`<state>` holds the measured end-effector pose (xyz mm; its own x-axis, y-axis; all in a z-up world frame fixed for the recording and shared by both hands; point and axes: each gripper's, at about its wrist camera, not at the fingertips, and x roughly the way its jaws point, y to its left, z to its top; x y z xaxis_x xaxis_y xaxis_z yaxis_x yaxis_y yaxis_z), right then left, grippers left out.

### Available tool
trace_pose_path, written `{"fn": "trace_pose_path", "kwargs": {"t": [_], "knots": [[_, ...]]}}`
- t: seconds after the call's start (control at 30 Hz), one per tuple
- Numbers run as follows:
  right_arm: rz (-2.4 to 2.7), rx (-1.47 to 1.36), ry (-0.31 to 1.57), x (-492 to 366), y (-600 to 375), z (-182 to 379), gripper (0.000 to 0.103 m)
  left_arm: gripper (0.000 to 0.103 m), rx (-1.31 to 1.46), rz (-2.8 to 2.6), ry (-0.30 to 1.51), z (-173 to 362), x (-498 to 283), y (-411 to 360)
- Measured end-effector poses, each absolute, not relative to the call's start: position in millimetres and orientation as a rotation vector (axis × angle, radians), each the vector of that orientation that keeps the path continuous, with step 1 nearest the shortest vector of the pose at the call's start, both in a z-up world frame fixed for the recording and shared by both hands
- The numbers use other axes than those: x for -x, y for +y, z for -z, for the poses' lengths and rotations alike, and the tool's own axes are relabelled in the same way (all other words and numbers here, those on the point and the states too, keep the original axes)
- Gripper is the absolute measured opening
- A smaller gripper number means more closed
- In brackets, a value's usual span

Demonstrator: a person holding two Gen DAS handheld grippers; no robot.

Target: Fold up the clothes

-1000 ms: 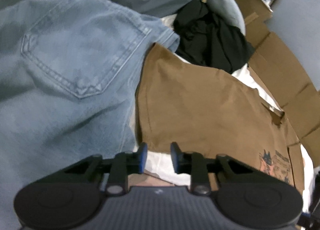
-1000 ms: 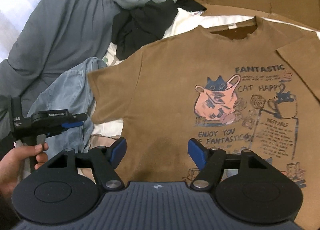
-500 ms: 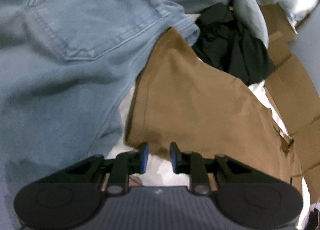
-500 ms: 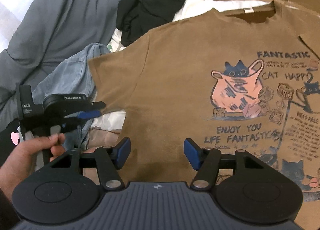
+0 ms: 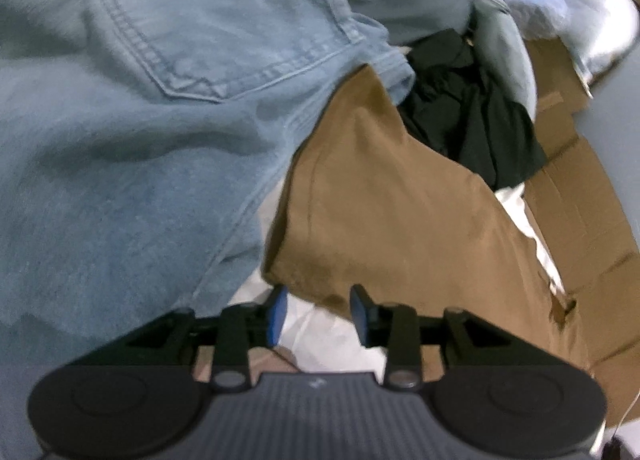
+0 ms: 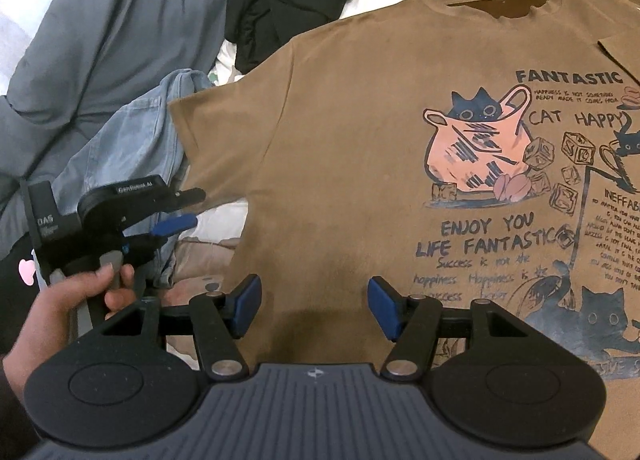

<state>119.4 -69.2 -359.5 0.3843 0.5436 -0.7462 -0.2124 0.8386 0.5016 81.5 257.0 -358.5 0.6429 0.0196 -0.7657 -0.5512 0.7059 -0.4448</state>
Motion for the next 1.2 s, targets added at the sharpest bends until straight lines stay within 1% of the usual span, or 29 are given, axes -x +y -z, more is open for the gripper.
{"fn": "trace_pose_path", "kwargs": {"t": [0.23,0.33,0.4,0.47,0.57,0.83,0.9,0.97,1.07,1.2], "knots": [[-0.495,-0.336,1.084,-117,-67,359,0.063,0.034,0.8,-0.457,0.764,365,-81,263],[-0.498,-0.326,1.093,-115,-64,359,0.063,0.041,0.805,-0.473,0.746,367,-84,261],[-0.501,-0.319,1.097,-114,-62,359,0.063,0.041,0.792,-0.484,0.756,368,-86,259],[-0.5,-0.312,1.097,-114,-60,358,0.063,0.035,0.783,-0.499,0.769,368,-85,258],[-0.496,-0.317,1.093,-115,-57,356,0.063,0.03,0.79,-0.513,0.773,369,-84,260],[-0.513,-0.306,1.081,-118,-48,352,0.063,0.03,0.812,-0.504,0.778,372,-85,264],[-0.513,-0.304,1.084,-117,-47,353,0.063,0.029,0.845,-0.505,0.765,372,-83,267],[-0.513,-0.304,1.086,-117,-46,353,0.063,0.02,0.888,-0.514,0.749,373,-79,271],[-0.517,-0.308,1.079,-118,-44,352,0.063,0.015,0.935,-0.509,0.725,373,-74,276],[-0.527,-0.316,1.072,-125,-36,353,0.063,0.012,0.976,-0.485,0.711,372,-71,279]]}}
